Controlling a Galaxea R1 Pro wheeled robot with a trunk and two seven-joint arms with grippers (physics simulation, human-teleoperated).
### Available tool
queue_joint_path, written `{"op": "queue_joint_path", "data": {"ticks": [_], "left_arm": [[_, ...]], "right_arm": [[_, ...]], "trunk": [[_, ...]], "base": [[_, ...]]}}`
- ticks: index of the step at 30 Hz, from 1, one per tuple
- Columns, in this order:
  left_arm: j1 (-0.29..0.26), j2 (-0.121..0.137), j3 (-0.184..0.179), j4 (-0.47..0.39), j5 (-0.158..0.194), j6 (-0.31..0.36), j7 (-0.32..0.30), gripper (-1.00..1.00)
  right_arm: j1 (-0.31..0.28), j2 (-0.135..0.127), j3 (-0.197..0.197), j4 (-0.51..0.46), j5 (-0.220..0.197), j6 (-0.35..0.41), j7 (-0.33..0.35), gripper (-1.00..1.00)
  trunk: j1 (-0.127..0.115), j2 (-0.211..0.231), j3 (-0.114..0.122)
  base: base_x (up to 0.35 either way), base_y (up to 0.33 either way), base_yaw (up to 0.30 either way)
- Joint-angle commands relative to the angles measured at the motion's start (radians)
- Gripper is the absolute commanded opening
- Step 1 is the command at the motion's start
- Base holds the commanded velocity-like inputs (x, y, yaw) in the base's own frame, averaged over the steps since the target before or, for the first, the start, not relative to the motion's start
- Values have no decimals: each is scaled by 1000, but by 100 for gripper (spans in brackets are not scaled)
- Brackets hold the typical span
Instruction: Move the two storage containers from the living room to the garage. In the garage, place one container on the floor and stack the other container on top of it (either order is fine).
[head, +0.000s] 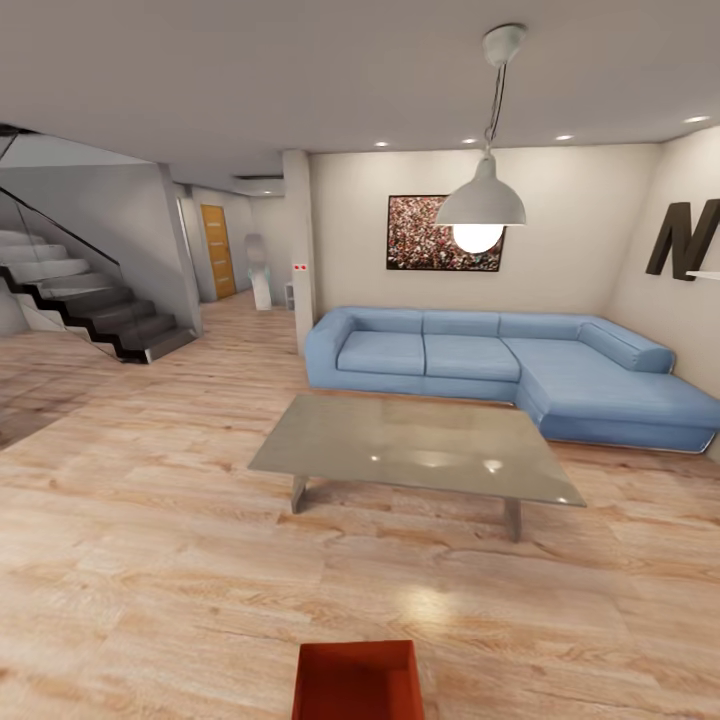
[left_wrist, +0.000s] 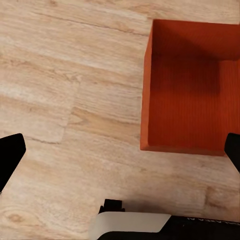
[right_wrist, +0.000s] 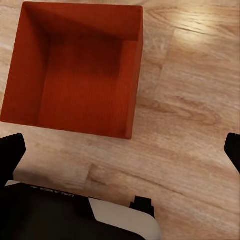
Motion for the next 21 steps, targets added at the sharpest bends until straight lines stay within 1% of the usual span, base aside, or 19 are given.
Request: {"op": "queue_joint_path", "data": {"ticks": [1,10,16,21], "left_arm": [[-1,0,1,4,5,-6,-2,100],[-1,-1,1,4,5,-6,-1,100],[-1,-2,1,4,5,-6,-1,100],[-1,-3,1,4,5,-6,-1,100]], "right_arm": [[-1,-1,-9,4,10,-6,1,100],[-1,-1,-9,4,10,-6,1,100],[-2,-1,-9,4,10,-6,2,100],[-1,-1,-9,4,10,-6,1,100]], "trunk": [[1,-1,0],[1,-1,0],[1,-1,0],[1,-1,0]], "base": [[146,86,0],[35,18,0],[187,-117,0],[42,-28,0]]}}
